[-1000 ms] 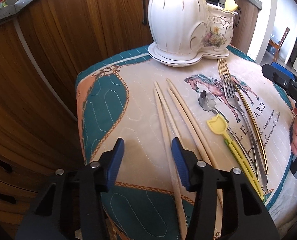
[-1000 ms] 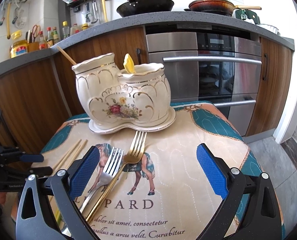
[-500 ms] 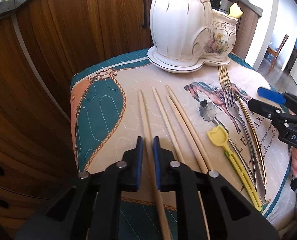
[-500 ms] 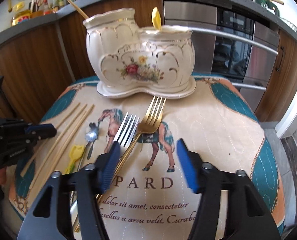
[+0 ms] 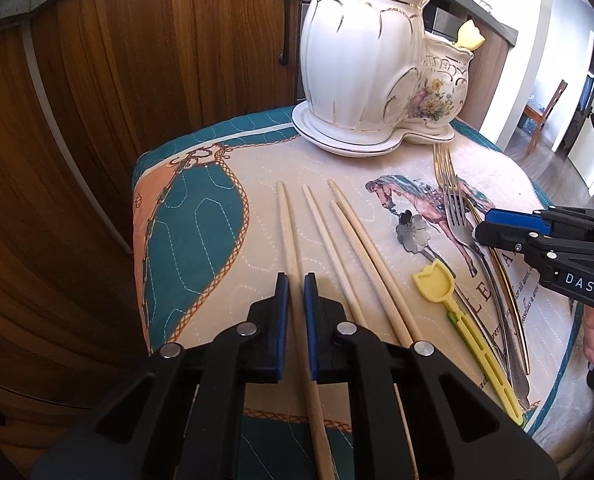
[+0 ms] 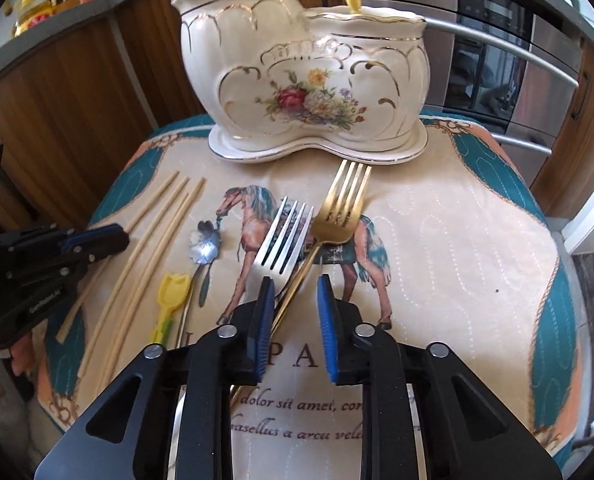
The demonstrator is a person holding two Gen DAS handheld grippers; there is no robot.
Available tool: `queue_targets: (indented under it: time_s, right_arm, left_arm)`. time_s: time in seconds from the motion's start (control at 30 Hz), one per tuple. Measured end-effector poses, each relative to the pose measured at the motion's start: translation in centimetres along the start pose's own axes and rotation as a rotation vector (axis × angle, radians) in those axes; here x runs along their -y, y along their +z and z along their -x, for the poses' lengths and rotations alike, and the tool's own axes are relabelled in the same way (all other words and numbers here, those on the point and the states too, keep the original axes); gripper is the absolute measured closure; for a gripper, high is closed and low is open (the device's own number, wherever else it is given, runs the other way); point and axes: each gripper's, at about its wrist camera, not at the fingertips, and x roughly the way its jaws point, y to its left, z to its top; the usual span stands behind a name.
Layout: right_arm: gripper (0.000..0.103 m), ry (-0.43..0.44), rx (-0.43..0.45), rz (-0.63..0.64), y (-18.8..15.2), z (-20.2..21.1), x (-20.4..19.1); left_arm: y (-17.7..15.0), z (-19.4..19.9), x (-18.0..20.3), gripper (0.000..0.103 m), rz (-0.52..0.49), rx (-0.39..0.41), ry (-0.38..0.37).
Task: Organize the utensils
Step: 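Grasp another chopstick with the left tool while the right tool grasps the gold fork, then lift the chopstick and gold fork and lower them into the holder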
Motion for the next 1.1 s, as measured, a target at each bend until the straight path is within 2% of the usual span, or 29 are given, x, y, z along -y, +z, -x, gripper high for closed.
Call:
queue_targets:
  time_s: [0.13, 0.27, 0.4, 0.67, 0.8, 0.97, 1.1]
  right_arm:
    - [0.085, -0.028, -0.047, 0.012, 0.5, 0.1, 0.4]
    - [0.085, -0.013, -0.100, -0.068, 1.2, -0.7, 1.5]
    - [0.085, -0.034, -0.090, -0.085, 1.9, -1.4, 1.4]
    - [0.097, 0.012, -0.022, -0.178, 0.4, -0.4, 2.5]
    - [0.097, 0.025, 0.034, -0.190, -0.4, 1.2, 2.8]
    - [0.097, 0.068, 0.138, -0.203, -1.0, 3.4, 3.6]
    - [0.097, 0.081, 0.251, -0.184, -1.4, 5.4, 3.8]
  left_arm:
    - [0.1, -0.2, -0.1, 0.095, 0.001, 0.003, -0.008]
    - [0.2, -0.4, -0.1, 0.095, 0.003, 0.003, -0.021]
    - [0.1, -0.3, -0.3, 0.095, 0.018, 0.004, -0.040]
    - [0.1, -0.5, -1.0, 0.097, 0.043, 0.012, -0.070]
    - [0.2, 0.0, -1.0, 0.097, 0.044, 0.018, -0.073]
    - [0.7, 2.2, -0.8, 0.097, 0.039, 0.083, -0.073]
    - [1.2, 4.6, -0.5, 0.097, 0.027, 0.161, -0.115]
